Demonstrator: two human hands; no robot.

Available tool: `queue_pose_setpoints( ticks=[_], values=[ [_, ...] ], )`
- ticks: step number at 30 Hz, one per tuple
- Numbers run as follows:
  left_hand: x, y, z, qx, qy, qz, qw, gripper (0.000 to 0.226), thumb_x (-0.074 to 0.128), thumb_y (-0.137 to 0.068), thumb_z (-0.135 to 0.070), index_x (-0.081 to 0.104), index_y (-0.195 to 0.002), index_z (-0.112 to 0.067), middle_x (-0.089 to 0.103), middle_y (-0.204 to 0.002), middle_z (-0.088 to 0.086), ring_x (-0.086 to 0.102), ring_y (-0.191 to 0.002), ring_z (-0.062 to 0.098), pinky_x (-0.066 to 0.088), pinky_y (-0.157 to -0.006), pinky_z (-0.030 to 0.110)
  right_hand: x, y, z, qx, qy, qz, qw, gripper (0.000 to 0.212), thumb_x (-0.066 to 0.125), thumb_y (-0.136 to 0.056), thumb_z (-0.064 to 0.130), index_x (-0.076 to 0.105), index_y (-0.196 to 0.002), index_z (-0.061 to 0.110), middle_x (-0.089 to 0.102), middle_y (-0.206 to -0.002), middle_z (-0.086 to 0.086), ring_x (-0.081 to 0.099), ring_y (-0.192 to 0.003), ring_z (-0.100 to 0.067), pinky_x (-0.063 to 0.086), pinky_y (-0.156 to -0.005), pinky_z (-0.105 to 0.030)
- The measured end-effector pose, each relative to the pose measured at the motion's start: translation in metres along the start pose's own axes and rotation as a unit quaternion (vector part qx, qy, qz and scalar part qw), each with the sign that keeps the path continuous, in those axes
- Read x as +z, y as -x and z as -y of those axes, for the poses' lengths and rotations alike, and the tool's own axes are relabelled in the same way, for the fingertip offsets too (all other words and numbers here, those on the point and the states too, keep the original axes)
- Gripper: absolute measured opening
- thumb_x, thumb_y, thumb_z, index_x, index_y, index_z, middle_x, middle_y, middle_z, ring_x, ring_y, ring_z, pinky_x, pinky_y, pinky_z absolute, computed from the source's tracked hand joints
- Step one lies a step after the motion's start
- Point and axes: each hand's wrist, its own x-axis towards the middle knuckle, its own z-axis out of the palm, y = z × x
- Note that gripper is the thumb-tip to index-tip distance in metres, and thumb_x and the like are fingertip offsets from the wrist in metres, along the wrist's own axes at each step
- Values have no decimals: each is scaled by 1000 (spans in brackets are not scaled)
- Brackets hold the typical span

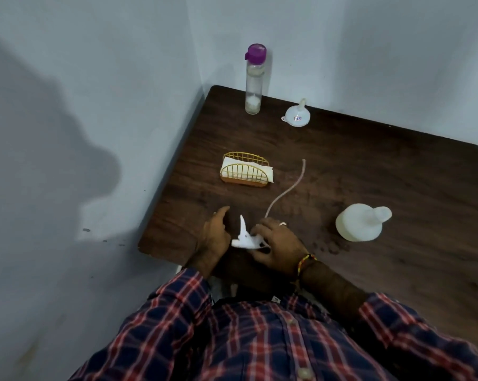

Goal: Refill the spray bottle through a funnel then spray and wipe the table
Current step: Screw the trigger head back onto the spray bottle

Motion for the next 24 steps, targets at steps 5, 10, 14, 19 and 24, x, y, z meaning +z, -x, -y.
queue_pose_setpoints(
  ticks=[5, 10, 14, 19, 24],
  values=[
    [2, -5, -23, 36, 20, -21, 999, 60, 52, -88, 3, 47, -143, -20, 55, -140, 8, 52, -128, 25, 41, -110, 38, -52, 7, 14, 48, -177, -178, 967, 37, 86, -70, 28, 64, -96, 15, 61, -95, 9, 57, -85, -7, 50, -72, -26],
    [24, 2, -71, 140, 53, -29, 988, 55, 66, -86, -12, 52, -138, -18, 58, -137, 5, 53, -127, 24, 38, -109, 33, -134, 36, 32, 87, -286, -302, 905, 27, 80, -79, 20, 64, -101, 19, 66, -89, 4, 66, -77, -15, 57, -66, -37],
    [50, 19, -124, 216, 106, 14, 970, 64, 78, -79, -17, 54, -138, -17, 58, -138, 2, 52, -129, 16, 39, -111, 32, -213, 77, 31, 96, -384, -414, 820, 20, 74, -85, 4, 63, -102, 1, 69, -86, -21, 60, -62, -21, 52, -53, -32],
    [76, 42, -182, 226, 85, 91, 966, 80, 83, -75, -23, 44, -144, -23, 48, -147, -2, 42, -136, 14, 36, -114, 34, -279, 139, -4, 136, -499, -499, 696, 14, 73, -82, 4, 66, -94, 6, 64, -85, -24, 59, -56, -21, 46, -48, -24],
    [98, 48, -206, 215, 45, 138, 966, 95, 86, -71, -26, 34, -150, -22, 40, -153, 0, 36, -141, 19, 32, -113, 36, -312, 174, -50, 191, -618, -487, 587, 10, 60, -89, 5, 55, -98, 4, 65, -89, -23, 57, -58, -17, 44, -49, -18]
  ],
)
